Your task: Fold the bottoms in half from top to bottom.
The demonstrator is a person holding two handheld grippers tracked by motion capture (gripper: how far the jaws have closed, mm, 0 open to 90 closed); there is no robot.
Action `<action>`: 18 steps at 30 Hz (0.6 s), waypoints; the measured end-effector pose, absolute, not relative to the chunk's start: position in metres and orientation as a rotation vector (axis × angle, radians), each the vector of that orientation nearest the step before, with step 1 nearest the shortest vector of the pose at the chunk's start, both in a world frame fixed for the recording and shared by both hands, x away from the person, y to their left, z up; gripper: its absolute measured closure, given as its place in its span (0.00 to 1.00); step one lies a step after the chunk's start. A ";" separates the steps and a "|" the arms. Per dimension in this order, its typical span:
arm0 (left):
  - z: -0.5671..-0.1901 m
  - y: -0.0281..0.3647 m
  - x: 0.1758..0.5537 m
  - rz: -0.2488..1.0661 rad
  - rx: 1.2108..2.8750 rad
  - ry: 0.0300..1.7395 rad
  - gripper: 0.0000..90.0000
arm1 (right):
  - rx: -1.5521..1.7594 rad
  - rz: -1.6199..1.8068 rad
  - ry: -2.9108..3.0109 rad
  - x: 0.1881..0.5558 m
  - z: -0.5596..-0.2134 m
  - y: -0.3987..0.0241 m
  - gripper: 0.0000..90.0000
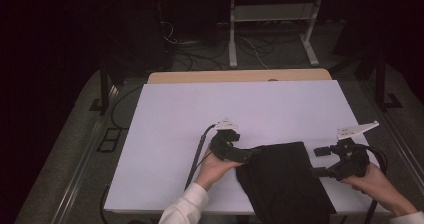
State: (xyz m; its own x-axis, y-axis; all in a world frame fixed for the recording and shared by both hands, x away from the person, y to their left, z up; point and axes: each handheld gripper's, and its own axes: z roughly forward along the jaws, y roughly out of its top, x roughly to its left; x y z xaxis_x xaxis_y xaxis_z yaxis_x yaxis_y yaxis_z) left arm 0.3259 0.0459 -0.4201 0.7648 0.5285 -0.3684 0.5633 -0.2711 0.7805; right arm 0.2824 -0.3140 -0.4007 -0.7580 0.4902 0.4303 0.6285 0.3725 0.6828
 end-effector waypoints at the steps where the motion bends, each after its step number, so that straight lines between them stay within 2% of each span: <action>1: -0.420 0.047 0.326 -0.043 1.929 0.831 0.00 | -1.016 -1.336 -2.470 0.284 -0.400 -0.314 0.00; 18: -0.421 0.053 0.327 -0.021 1.932 0.846 0.00 | -1.038 -1.353 -2.518 0.306 -0.385 -0.310 0.00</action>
State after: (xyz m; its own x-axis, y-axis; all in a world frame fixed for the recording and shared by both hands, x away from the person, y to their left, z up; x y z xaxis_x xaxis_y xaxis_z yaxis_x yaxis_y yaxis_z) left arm 0.3266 0.0533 -0.4210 0.7562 0.5477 -0.3581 0.5644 -0.2690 0.7804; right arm 0.3057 -0.3098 -0.3846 -0.7626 0.5195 0.3855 0.6082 0.3726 0.7009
